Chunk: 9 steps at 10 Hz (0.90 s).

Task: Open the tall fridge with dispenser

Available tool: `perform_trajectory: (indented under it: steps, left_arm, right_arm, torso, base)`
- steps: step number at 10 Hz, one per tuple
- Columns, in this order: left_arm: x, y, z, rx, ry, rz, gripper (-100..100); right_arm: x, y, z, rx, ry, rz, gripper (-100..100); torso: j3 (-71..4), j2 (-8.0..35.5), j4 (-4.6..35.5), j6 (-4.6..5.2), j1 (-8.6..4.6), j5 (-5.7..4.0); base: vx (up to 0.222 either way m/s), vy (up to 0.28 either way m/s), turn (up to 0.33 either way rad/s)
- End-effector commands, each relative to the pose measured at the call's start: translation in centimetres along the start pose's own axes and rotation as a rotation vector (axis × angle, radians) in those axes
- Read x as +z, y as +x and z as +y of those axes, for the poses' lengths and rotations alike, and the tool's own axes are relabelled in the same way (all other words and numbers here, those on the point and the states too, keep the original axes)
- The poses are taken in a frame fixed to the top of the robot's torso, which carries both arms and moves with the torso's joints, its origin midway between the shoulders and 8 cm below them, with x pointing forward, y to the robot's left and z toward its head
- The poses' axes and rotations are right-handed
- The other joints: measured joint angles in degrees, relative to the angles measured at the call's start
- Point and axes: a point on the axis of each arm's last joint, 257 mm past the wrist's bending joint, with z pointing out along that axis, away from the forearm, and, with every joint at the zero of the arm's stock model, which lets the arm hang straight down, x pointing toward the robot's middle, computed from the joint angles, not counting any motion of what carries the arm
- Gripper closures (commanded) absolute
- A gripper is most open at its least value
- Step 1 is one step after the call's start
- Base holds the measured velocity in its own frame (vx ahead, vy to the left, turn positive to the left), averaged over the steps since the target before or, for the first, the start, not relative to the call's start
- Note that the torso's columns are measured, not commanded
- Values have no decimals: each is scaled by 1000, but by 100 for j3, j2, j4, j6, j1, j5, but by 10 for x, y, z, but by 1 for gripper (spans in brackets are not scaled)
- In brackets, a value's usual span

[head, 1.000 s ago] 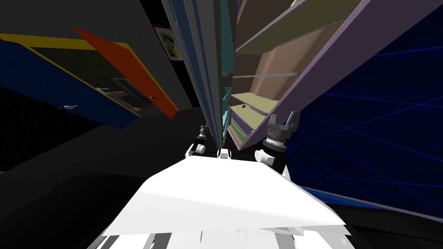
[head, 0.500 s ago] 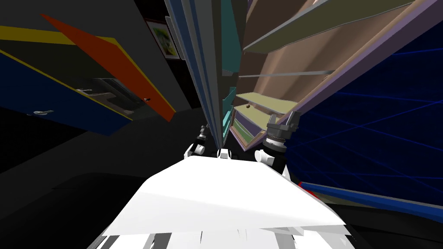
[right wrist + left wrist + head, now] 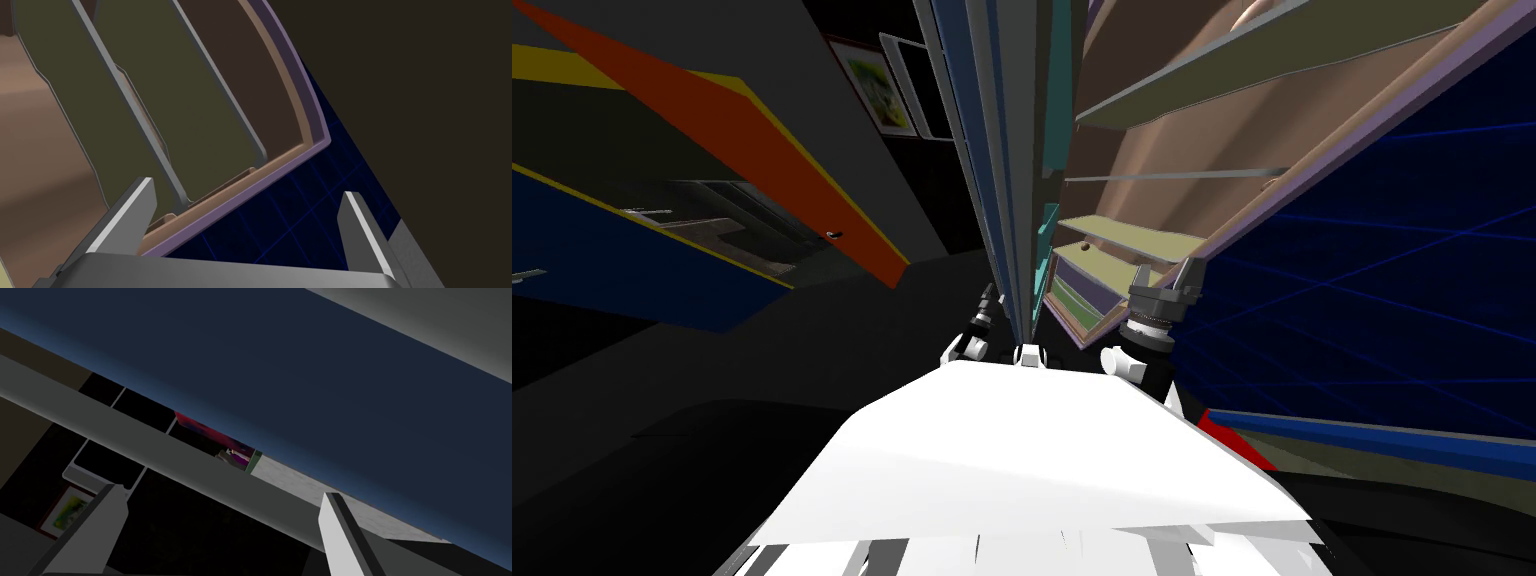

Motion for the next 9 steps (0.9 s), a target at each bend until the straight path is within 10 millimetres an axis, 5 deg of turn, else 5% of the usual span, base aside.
perform_trajectory:
  steps: [1,2,5,9]
  left_arm:
    - [1,0,-6,-2,3,1,-100]
    - [1,-1,-7,-1,3,0,100]
    - [-4,10,-5,-10,-11,38,100]
    - [-7,22,-7,-22,-16,81,100]
  right_arm:
    - [0,0,0,0,0,0,0]
    - [0,0,0,0,0,0,0]
    - [0,0,0,0,0,0,0]
    - [0,0,0,0,0,0,0]
  torso:
    - [2,2,2,-3,-3,-4]
    - [11,16,3,11,5,3]
    - [14,25,41,6,69,8]
    - [28,56,48,-17,-5,-11]
  base:
    - [42,10,32]
    - [0,0,0]
    - [80,213,-110]
    - [80,222,-83]
